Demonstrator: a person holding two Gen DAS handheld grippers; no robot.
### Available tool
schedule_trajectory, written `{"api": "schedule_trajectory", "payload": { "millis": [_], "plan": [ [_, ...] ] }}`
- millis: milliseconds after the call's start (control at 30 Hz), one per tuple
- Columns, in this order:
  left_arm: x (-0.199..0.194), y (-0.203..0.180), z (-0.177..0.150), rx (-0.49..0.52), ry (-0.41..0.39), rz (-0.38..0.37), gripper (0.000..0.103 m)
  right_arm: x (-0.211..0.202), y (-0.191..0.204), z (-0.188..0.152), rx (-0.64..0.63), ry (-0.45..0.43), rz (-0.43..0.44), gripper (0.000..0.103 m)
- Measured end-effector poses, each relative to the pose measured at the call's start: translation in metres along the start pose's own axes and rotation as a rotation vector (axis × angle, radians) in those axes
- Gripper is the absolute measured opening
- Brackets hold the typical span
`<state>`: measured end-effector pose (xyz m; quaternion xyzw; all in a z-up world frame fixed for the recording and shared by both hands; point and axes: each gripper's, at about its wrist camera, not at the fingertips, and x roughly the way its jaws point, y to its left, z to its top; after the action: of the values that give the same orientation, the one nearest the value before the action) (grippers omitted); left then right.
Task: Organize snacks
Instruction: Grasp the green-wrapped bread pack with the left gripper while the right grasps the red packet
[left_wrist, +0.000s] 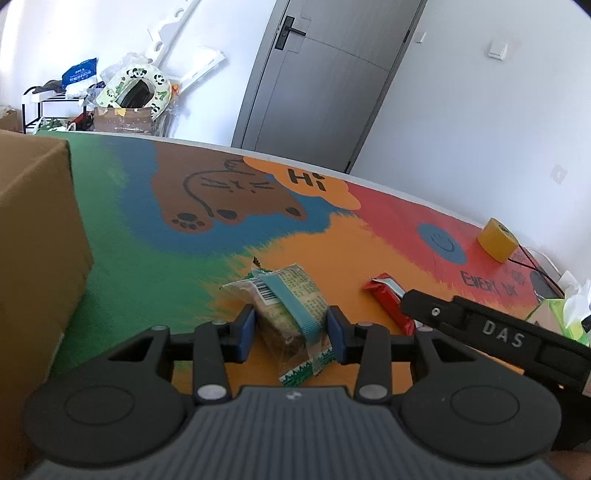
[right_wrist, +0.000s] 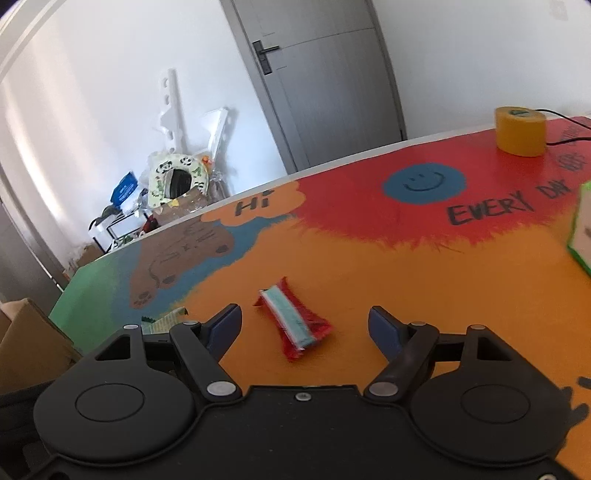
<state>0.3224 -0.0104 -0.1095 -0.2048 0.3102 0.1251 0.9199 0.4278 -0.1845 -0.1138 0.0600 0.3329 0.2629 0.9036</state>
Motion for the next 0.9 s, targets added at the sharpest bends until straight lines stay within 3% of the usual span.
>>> {"api": "schedule_trajectory", "payload": {
  "millis": [233,367,700,900],
  "plan": [
    [-0.004,0.011,0.0,-0.011,0.002,0.008,0.04,0.016,0.016,0.0,-0.062,0.007,-0.021,0.067],
    [-0.007,0.013,-0.005,-0.012,0.004,0.0,0.04,0.011,0.021,-0.005,-0.092,0.012,-0.044,0.03],
    [-0.032,0.006,-0.009,0.027,-0.01,-0.049,0.04,-0.03,0.011,-0.03,0.028,-0.012,0.007,0.027],
    [-0.058,0.006,-0.002,0.042,-0.046,-0.081,0.04,-0.057,0.013,-0.027,0.081,-0.062,0.047,0.025]
  ]
}}
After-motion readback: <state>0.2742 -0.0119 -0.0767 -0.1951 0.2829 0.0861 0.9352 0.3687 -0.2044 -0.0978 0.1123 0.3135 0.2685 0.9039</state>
